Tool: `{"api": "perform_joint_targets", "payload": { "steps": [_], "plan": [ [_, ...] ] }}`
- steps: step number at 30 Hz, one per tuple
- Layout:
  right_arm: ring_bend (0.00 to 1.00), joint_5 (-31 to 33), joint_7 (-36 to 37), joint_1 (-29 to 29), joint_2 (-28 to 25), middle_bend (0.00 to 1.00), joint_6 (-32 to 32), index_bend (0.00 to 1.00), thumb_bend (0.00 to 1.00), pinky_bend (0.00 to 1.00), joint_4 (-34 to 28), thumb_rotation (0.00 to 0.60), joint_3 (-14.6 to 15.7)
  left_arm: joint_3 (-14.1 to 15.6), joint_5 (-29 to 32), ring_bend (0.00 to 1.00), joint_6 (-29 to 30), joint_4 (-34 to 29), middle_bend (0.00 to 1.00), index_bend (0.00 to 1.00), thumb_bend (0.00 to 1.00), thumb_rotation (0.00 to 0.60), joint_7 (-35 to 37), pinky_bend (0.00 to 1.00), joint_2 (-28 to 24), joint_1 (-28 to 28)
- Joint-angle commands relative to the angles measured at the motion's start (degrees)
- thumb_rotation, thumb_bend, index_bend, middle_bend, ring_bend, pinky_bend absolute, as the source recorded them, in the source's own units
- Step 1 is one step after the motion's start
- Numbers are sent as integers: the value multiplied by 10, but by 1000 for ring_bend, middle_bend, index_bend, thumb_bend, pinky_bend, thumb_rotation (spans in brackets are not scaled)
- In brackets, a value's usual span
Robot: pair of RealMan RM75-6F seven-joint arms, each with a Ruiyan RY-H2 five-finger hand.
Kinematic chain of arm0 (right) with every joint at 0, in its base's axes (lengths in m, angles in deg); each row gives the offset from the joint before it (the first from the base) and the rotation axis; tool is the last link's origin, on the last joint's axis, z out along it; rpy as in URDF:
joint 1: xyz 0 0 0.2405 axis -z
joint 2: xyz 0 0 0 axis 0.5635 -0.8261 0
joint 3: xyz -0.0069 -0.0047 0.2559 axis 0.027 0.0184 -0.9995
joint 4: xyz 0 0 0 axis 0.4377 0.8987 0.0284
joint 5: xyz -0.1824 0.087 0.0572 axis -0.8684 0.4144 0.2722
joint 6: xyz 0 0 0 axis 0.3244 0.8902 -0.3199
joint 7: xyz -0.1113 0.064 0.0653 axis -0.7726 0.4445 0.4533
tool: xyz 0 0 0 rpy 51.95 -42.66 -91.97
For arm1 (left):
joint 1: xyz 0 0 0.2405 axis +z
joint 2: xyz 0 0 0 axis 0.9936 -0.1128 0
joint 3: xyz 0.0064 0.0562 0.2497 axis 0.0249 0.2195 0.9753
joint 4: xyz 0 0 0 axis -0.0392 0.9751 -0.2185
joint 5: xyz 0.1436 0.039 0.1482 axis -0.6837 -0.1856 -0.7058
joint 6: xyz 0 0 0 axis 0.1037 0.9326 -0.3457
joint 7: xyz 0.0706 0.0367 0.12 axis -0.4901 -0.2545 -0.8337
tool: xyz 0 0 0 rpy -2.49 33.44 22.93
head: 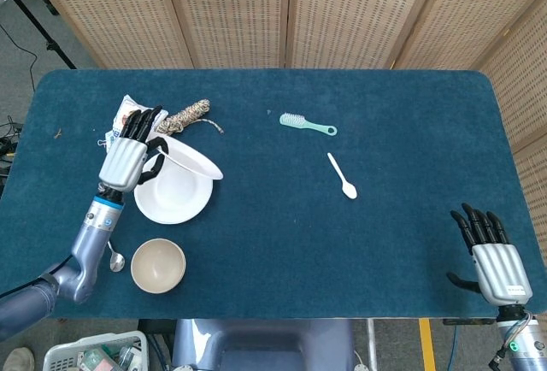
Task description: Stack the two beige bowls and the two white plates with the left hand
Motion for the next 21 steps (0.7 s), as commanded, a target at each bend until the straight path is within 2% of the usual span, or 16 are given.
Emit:
{"api": "perform_joint_targets", "payload": {
  "steps": [1,5,12,18,21],
  "plan": [
    [0,-1,-1,0,1,0,-1,19,0,0,0,600,1,10,0,0,-7,9,0,887,493,600,13,0,0,9],
    [0,-1,-1,0,0,0,1,19,0,0,-1,600,0,34,-11,0,-13,10,0,823,450,600,45,0,-13,25],
    [0,-5,0,-1,1,0,-1,19,0,0,-2,600,3,66,-27,0,-31,-9,0,713,431,600,56,0,-47,43],
    [0,-5,-1,-1,0,0,-3,19,0,0,-3,600,4,97,-23,0,-74,-60,0,581,431,600,22,0,-100,58],
    [0,-3,-2,0,0,0,-4,19,0,0,-5,600,4,99,-11,0,-94,-83,0,488,439,600,3,0,-115,61]
  ]
}}
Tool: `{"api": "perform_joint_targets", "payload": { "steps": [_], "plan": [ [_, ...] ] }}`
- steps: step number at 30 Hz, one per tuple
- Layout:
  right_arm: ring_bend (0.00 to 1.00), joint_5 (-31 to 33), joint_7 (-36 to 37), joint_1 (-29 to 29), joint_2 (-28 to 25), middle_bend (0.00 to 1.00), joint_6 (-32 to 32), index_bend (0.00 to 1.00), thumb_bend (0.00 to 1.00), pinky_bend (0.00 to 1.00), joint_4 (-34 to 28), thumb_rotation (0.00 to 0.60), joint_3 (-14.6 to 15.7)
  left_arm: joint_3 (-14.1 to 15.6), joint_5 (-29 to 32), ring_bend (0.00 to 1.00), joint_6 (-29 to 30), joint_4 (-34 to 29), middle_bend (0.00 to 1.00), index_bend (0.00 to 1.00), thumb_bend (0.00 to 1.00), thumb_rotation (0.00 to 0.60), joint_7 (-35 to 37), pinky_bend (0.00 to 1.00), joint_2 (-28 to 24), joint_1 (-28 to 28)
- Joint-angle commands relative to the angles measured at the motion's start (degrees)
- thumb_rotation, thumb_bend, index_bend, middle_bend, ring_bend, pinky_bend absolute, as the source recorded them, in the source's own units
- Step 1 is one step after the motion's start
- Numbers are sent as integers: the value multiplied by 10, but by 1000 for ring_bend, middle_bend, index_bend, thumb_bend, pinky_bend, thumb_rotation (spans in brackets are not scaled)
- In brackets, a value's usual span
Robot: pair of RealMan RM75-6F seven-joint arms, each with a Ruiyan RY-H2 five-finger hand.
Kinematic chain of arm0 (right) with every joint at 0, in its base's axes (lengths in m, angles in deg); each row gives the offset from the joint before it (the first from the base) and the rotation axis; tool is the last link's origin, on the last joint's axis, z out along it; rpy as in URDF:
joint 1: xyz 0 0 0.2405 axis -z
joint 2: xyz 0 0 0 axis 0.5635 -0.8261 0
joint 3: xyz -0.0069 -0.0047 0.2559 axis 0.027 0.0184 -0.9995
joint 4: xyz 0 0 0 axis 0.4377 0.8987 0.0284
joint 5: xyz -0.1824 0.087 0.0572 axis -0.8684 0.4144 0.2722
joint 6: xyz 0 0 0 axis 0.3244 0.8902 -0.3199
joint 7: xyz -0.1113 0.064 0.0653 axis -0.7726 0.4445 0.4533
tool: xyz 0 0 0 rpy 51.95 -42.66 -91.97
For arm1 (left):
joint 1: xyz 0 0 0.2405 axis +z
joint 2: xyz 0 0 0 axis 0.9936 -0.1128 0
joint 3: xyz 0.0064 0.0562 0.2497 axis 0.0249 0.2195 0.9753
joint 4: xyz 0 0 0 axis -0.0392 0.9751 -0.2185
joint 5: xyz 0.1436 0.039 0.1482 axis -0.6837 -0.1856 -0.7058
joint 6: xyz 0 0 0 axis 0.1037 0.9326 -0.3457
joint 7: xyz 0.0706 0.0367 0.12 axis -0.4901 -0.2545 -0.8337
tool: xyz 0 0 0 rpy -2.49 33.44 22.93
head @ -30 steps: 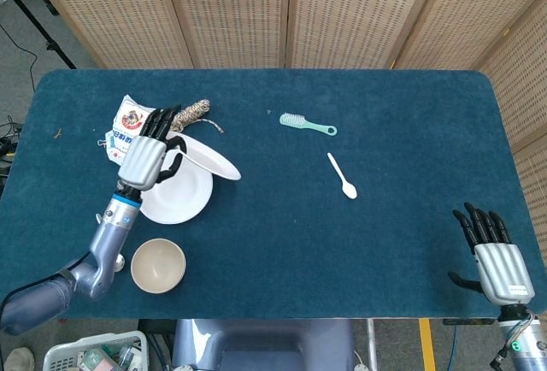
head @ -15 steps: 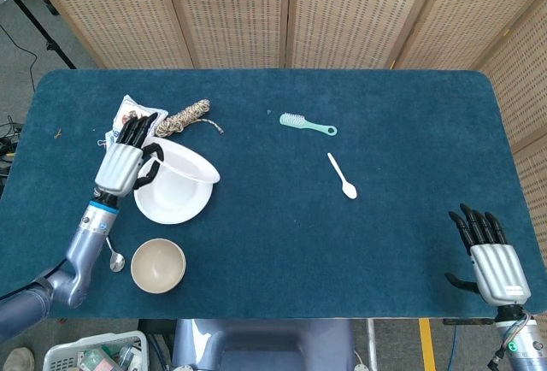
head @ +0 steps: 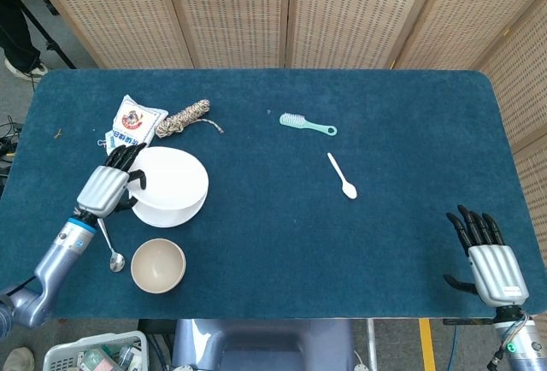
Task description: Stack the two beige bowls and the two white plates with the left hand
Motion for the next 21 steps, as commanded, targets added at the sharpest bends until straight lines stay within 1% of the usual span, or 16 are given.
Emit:
{"api": "perform_joint_targets", "payload": {
  "steps": [1,3,6,7,9,12,15,21],
  "plan": [
    [0,1,0,0,-1,0,-1,19,0,0,-1,600,0,8,17,0,-29,-31,0,454,442,600,-27,0,-24,7],
    [0,2,0,0,-2,0,-2,19,0,0,-3,600,0,9,29,0,-46,-44,0,341,448,600,-48,0,-35,8],
    [0,2,1,0,-4,0,-1,18,0,0,-5,600,0,9,40,0,-58,-65,0,233,447,600,-75,0,-47,10],
    [0,2,1,0,-4,0,-1,18,0,0,-5,600,0,9,41,0,-57,-70,0,210,447,600,-77,0,-50,11],
    [0,2,2,0,-5,0,-1,18,0,0,-6,600,0,9,40,0,-56,-79,0,127,445,600,-83,0,-57,13],
    [0,2,3,1,-5,0,-1,18,0,0,-6,600,0,10,38,0,-55,-91,0,35,421,600,-88,0,-67,16],
    [0,2,5,1,-6,0,-1,18,0,0,-7,600,0,16,32,0,-62,-106,0,0,416,600,-89,0,-85,17],
    [0,-3,8,1,-8,0,2,20,0,0,-8,600,1,28,35,0,-92,-140,0,0,358,600,-85,0,-121,18]
  ]
}}
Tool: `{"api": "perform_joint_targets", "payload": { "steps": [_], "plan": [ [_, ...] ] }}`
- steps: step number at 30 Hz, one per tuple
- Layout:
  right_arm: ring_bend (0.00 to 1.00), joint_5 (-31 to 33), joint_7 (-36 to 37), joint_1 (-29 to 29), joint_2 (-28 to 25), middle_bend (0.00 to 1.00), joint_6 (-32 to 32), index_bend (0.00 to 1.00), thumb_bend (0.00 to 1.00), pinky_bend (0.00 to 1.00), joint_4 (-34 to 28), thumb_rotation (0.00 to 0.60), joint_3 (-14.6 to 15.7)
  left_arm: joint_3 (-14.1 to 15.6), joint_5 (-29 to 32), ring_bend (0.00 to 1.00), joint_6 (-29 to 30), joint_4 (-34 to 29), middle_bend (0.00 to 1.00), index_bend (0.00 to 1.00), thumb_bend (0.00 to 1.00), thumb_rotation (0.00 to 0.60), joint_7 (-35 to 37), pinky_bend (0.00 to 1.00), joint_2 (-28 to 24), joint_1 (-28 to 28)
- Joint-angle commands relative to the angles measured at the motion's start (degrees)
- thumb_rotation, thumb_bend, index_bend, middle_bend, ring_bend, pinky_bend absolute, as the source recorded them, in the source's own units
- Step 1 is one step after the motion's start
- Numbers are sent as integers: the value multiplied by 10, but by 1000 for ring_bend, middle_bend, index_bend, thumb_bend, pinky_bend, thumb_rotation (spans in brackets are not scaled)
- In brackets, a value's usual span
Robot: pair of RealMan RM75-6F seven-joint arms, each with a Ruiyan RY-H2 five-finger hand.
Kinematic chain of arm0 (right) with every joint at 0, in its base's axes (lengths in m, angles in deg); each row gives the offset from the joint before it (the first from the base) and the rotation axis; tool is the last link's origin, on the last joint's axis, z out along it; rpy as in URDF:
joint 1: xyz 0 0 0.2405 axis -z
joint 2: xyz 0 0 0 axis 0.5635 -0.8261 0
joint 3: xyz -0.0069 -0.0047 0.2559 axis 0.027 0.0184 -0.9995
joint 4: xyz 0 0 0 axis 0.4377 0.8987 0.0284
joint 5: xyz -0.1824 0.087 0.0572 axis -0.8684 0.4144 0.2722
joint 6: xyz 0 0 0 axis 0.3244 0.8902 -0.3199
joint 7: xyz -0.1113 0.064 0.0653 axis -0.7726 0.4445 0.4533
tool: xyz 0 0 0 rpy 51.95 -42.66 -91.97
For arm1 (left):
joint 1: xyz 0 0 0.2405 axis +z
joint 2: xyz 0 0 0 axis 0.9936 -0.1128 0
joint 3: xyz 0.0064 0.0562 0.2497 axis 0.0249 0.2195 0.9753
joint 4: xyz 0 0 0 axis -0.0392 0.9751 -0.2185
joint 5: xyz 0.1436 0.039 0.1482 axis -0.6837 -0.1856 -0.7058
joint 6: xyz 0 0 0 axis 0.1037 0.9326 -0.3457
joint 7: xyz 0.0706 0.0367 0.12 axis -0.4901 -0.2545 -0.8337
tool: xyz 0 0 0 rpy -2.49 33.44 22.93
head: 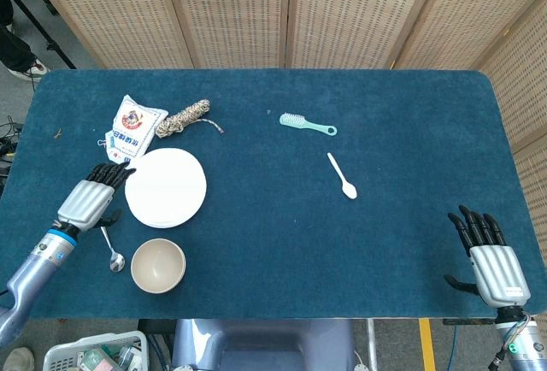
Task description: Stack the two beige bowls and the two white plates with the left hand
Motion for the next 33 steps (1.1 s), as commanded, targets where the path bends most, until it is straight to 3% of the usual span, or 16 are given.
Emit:
{"api": "perform_joint_targets", "payload": {
  "steps": [1,8,14,23,33],
  "plan": [
    [0,-6,4,0,0,0,4,21,0,0,1,600,0,5,4,0,-14,-15,0,0,358,600,0,0,-14,2],
    [0,-7,7,1,1,0,5,21,0,0,4,600,1,12,1,0,-28,-38,0,0,358,600,29,0,-30,6],
    [0,-11,5,1,2,0,6,21,0,0,2,600,3,19,-5,0,-84,-67,0,0,357,600,120,0,-49,-9],
    [0,-13,2,1,3,0,6,21,0,0,1,600,4,14,-18,0,-139,-27,0,0,357,600,227,0,-22,-36],
    [0,-10,2,1,3,0,5,21,0,0,2,600,3,15,-30,0,-158,6,0,0,357,600,237,0,11,-53]
  ]
}}
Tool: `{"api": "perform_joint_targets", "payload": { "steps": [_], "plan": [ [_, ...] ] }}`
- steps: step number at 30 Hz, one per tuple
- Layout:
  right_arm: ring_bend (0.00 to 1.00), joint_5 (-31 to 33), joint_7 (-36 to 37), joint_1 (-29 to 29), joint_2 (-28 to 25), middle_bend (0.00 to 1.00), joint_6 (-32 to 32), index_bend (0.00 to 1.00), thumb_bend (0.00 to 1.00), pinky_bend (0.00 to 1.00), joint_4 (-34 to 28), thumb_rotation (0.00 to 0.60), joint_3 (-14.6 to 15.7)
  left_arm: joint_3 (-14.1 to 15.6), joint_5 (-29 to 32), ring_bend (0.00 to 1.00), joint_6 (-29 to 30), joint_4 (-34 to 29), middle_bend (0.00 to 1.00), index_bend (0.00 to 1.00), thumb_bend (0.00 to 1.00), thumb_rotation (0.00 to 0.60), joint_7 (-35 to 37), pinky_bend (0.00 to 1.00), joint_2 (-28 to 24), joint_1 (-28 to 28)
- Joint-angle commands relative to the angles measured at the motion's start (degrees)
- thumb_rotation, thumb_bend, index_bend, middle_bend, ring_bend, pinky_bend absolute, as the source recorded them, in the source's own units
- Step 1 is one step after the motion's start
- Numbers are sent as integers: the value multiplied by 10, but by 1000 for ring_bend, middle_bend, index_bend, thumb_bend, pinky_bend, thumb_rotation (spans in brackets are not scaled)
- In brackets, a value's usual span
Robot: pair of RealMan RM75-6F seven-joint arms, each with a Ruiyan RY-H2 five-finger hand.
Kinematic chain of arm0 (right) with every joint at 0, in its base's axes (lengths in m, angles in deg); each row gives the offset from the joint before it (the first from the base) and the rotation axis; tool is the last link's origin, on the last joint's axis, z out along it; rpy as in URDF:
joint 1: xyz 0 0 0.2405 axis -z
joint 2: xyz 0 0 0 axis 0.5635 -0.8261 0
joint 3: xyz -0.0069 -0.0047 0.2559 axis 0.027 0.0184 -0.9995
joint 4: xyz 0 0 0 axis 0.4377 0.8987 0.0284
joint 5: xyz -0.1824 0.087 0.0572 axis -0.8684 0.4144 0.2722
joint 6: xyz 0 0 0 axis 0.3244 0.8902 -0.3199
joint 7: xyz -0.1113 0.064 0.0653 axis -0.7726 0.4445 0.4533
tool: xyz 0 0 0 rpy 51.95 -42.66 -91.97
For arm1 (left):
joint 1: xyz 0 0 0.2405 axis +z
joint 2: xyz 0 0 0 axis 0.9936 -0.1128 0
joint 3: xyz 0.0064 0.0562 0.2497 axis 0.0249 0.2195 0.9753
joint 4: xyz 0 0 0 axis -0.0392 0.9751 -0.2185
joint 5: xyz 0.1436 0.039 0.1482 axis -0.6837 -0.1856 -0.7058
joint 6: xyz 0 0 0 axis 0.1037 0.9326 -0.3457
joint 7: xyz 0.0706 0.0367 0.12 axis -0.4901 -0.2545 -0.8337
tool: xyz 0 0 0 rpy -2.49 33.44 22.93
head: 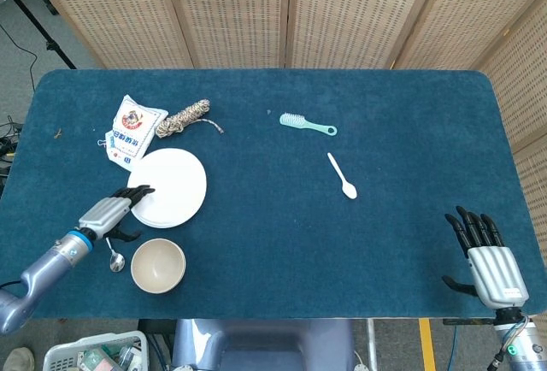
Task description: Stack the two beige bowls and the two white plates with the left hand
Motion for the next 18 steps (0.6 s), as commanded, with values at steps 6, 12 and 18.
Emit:
{"api": "perform_joint_targets", "payload": {
  "steps": [6,12,18],
  "plan": [
    [0,0,2,0,-1,0,2,21,0,0,0,600,-1,5,-1,0,-1,-8,0,0,357,600,-42,0,3,-3],
    [0,0,3,1,-2,0,2,21,0,0,-1,600,-1,9,14,0,-10,-32,0,0,357,600,-81,0,-12,-3],
    [0,-1,2,1,-2,0,2,21,0,0,-2,600,0,7,35,0,-17,-52,0,0,357,600,-113,0,-24,-3]
  ]
}}
